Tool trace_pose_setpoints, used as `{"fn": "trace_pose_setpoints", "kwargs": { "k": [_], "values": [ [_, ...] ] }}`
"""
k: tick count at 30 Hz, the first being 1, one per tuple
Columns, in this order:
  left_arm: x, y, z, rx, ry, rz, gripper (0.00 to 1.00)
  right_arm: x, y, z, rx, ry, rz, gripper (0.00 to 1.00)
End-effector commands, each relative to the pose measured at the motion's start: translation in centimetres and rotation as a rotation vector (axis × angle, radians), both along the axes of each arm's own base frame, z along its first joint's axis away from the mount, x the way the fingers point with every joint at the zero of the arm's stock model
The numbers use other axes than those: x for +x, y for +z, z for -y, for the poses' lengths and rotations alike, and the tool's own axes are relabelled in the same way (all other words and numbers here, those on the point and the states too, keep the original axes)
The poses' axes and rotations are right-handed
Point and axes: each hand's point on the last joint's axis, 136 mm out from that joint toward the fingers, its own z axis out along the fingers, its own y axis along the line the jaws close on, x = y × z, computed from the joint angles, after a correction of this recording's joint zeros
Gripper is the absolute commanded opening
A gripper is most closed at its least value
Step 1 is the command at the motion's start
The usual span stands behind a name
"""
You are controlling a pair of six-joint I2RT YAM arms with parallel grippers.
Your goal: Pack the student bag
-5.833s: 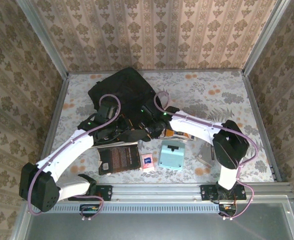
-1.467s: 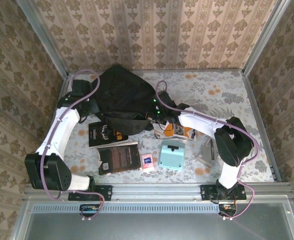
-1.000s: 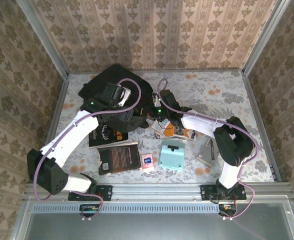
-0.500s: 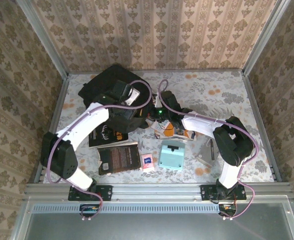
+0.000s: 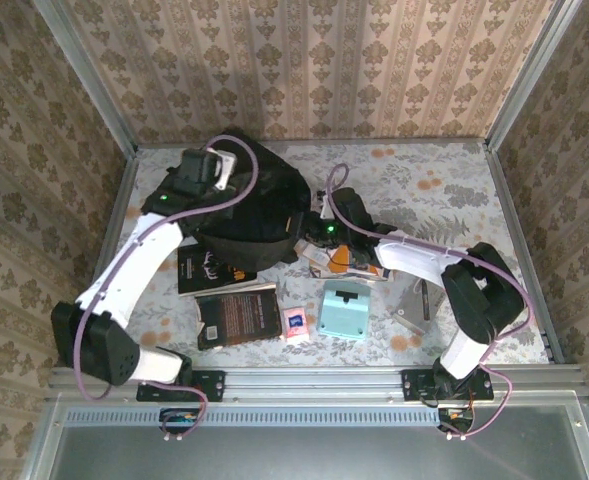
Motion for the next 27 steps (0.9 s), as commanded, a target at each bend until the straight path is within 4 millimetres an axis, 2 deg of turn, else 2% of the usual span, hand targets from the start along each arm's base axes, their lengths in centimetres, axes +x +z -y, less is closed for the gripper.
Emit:
{"fn": "trace_pose_setpoints", "kwargs": {
  "k": [1,2,4,8,10,15,20,22,24,27],
  "values": [
    [-1.2,0.2,1.2,-0.137,-0.023,-0.028,0.0,1.1,2.8,0.6,0.023,-0.03,0.101,0.47],
    [-1.5,0.3,1.5,-0.159,-0.035,-0.031,0.0,1.3,3.2,0.5,0.023,-0.027,0.115,0.47],
    [-1.9,0.4,1.9,-0.193,-0.06,-0.037,0.0,1.8,4.0,0.5,0.018,-0.034,0.136,0.4],
    [-2.4,0.5,2.6,-0.23,-0.091,-0.057,0.0,2.7,4.9,-0.1,-0.001,-0.025,0.14,0.11],
    [-2.7,0.5,2.9,-0.249,-0.102,-0.063,0.0,3.3,5.0,-0.4,-0.008,-0.027,0.132,0.02],
    [-3.5,0.6,3.1,-0.275,-0.123,-0.069,0.0,5.6,4.2,-1.0,-0.018,-0.051,0.092,0.0],
    [-4.3,-0.2,3.3,-0.328,-0.134,-0.117,0.0,7.8,2.7,-3.2,0.043,-0.032,0.027,0.0],
    [-4.8,-0.5,3.5,-0.345,-0.147,-0.128,0.03,8.7,2.0,-3.8,0.107,-0.047,-0.001,0.0],
    [-5.2,-0.8,3.6,-0.346,-0.157,-0.149,0.14,9.6,2.0,-4.4,0.175,-0.048,-0.008,0.0],
    [-5.1,-0.9,3.2,-0.309,-0.14,-0.186,0.52,10.4,2.9,-5.4,0.26,-0.035,-0.001,0.0]
  ]
}}
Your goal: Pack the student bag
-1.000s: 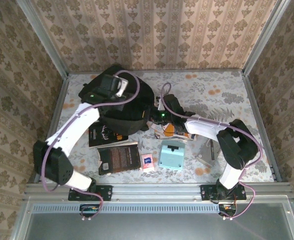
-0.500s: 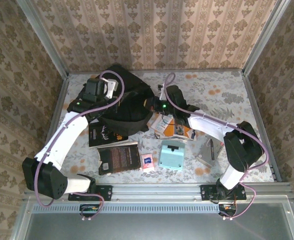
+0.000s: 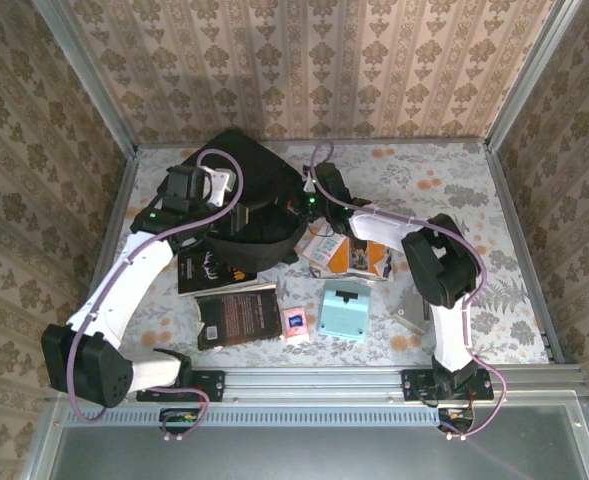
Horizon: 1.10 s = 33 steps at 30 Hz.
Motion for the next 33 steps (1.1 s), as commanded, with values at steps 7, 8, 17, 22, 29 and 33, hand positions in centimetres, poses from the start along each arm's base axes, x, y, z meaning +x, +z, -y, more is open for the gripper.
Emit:
{"fn": "trace_pose_setpoints", "kwargs": {
  "k": [7,8,17,22,29,33],
  "values": [
    [2.3,2.9,0.0,0.06,0.011,-0.006,0.8,1.5,6.5,-2.6,0.262,0.049,0.078,0.0],
    [2.9,3.2,0.2,0.067,0.008,-0.004,0.82,1.5,7.0,-2.6,0.277,0.05,0.088,0.0],
    [5.4,3.4,3.0,0.067,-0.057,-0.024,0.87,1.7,8.5,-3.6,0.361,0.082,0.09,0.0],
    [5.9,2.7,3.7,0.06,-0.064,-0.045,0.87,1.5,9.0,-4.2,0.404,0.107,0.084,0.0],
    [6.7,1.4,4.1,0.044,-0.058,-0.081,0.84,1.4,9.1,-4.5,0.433,0.117,0.074,0.0],
    [7.1,0.9,5.0,0.001,-0.067,-0.105,0.83,1.3,9.1,-4.6,0.44,0.122,0.069,0.0]
  ]
}}
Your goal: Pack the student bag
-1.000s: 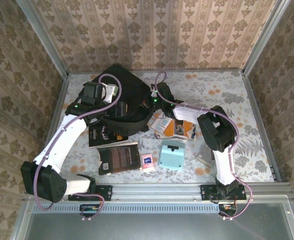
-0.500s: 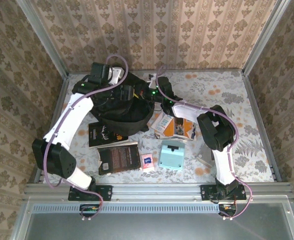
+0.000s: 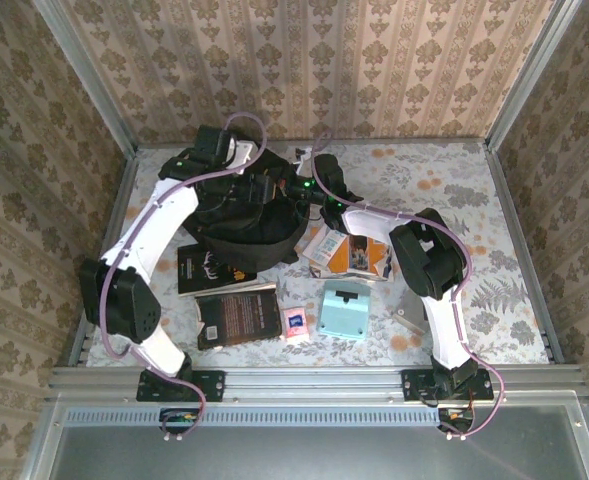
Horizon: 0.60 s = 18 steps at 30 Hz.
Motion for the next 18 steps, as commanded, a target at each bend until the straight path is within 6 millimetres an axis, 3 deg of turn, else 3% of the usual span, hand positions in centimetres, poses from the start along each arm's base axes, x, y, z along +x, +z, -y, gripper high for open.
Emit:
{"fn": "trace_pose_setpoints", "kwargs": {
  "k": [1,5,12,18],
  "values": [
    [0.7,0.8,1.1,-0.058,-0.011,0.0,0.83,-0.2,1.9,-0.9,0.057,0.036,0.045,0.0],
    [1.3,0.1,0.8,-0.028,0.002,-0.008,0.76,-0.2,1.9,-0.9,0.058,0.037,0.042,0.0],
    [1.5,-0.5,0.1,0.018,0.015,-0.019,0.33,-0.4,1.7,-0.8,0.051,0.036,0.039,0.0],
    [1.4,0.5,-0.7,0.016,0.03,0.003,0.1,-0.5,1.3,-0.5,0.013,0.025,0.045,0.0]
  ]
}}
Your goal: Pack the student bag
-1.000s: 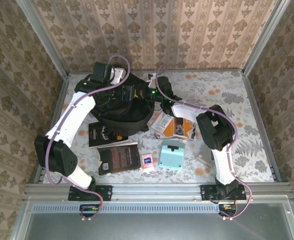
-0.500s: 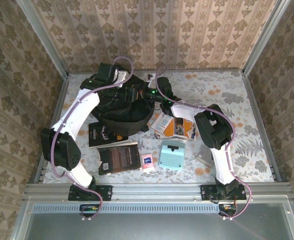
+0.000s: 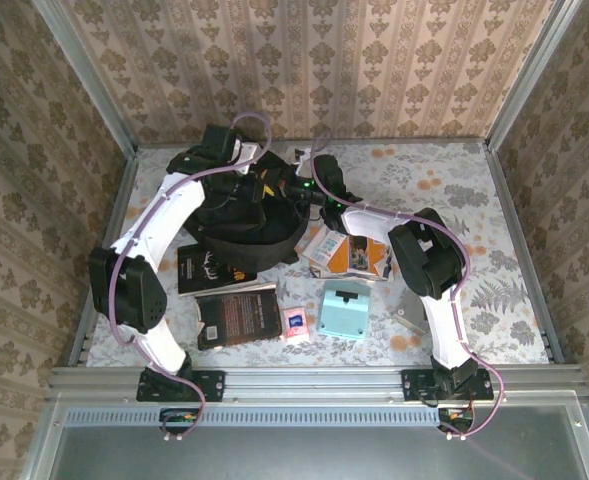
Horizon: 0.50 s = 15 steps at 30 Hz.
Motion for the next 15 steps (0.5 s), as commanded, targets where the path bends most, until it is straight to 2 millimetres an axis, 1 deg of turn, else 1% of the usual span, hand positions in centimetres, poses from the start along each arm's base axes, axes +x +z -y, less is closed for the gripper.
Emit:
{"fn": "trace_pose_setpoints", "kwargs": {
  "k": [1,3,7,11,13,15],
  "values": [
    [0.5,2.3,-1.0,-0.006,0.026,0.053,0.08,-0.5,1.4,-0.2,-0.01,0.009,0.055,0.0],
    [0.5,2.7,-1.4,-0.014,0.038,0.062,0.0,-0.6,1.2,0.2,-0.05,-0.005,0.064,0.0],
    [0.6,3.0,-2.6,-0.024,0.077,0.069,0.0,-1.2,0.3,1.8,-0.195,-0.037,0.087,0.0],
    [0.5,2.9,-3.4,-0.096,0.111,0.058,0.0,-2.5,-0.3,4.4,-0.392,-0.076,0.151,0.02],
    [0.4,2.9,-3.5,-0.148,0.132,0.045,0.0,-3.3,-0.5,6.0,-0.515,-0.089,0.194,0.08],
    [0.4,2.9,-3.5,-0.197,0.145,0.03,0.0,-4.5,-0.2,7.5,-0.596,-0.092,0.244,0.17]
  ]
}}
